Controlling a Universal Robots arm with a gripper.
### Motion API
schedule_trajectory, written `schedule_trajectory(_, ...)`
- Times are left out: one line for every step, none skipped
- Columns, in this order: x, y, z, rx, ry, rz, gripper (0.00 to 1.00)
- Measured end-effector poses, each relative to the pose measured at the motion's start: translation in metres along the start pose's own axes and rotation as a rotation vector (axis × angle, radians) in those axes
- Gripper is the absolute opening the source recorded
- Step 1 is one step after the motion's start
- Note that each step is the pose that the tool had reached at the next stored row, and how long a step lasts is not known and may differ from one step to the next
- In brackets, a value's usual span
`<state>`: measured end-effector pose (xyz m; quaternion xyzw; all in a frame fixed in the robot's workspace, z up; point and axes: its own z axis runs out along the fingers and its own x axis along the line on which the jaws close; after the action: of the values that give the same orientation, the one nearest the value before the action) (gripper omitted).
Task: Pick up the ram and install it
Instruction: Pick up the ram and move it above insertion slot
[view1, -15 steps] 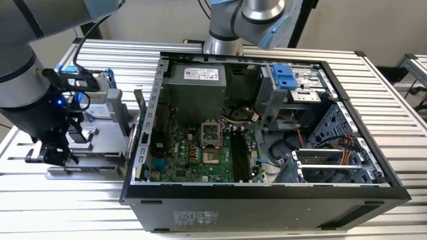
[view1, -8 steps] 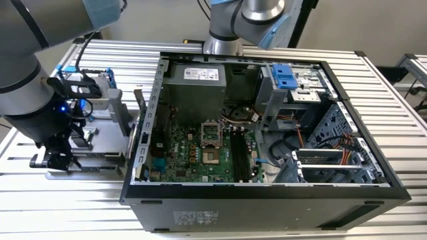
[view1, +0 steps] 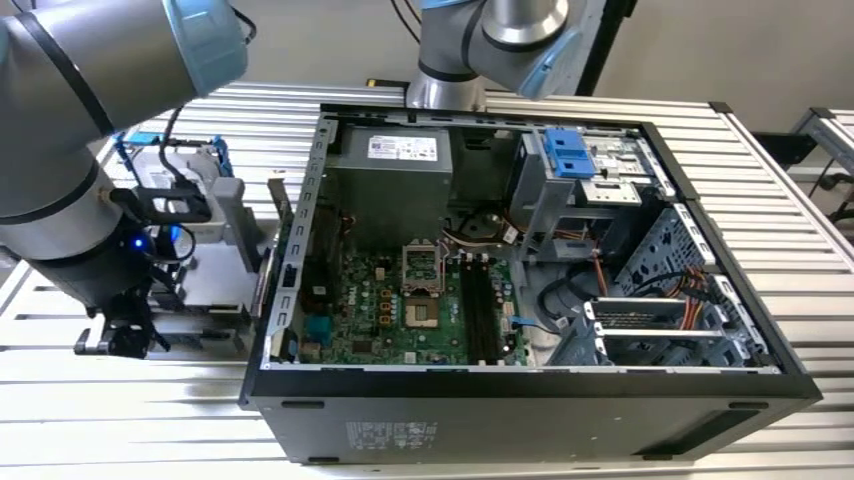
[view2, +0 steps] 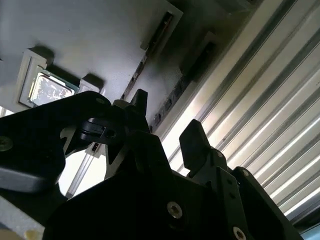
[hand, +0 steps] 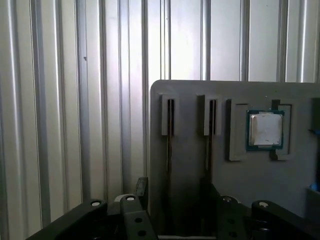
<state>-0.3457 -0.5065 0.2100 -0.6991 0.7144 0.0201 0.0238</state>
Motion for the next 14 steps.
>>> schedule_trajectory(0.0001, 0.0000, 0.0018, 0.0000, 0.0000, 0.000, 1.00)
schedule_trajectory(0.0002, 0.0000, 0.0036, 0.0000, 0.0000, 0.000, 1.00)
schedule_trajectory(0.0003, 0.0000, 0.0054, 0.0000, 0.0000, 0.000, 1.00)
schedule_trajectory(0.0004, 0.0000, 0.0073, -0.0001, 0.0000, 0.000, 1.00)
schedule_trajectory(0.0001, 0.0001, 0.0091, -0.0001, 0.0001, 0.000, 1.00)
schedule_trajectory(-0.0005, 0.0001, 0.0109, -0.0003, 0.0003, 0.000, 1.00)
schedule_trajectory(-0.0009, 0.0001, 0.0126, -0.0002, 0.0009, 0.000, 1.00)
schedule_trajectory(-0.0012, 0.0001, 0.0144, -0.0001, 0.0014, 0.000, 1.00)
schedule_trajectory(-0.0014, 0.0000, 0.0161, -0.0001, 0.0020, -0.001, 1.00)
schedule_trajectory(-0.0014, 0.0001, 0.0179, -0.0001, 0.0025, -0.001, 1.00)
schedule_trajectory(-0.0014, 0.0001, 0.0194, -0.0001, 0.0033, -0.001, 1.00)
schedule_trajectory(-0.0014, 0.0001, 0.0203, -0.0001, 0.0043, -0.001, 1.00)
schedule_trajectory(-0.0013, 0.0001, 0.0207, -0.0003, 0.0050, -0.002, 1.00)
schedule_trajectory(-0.0013, 0.0002, 0.0207, -0.0005, 0.0052, -0.005, 1.00)
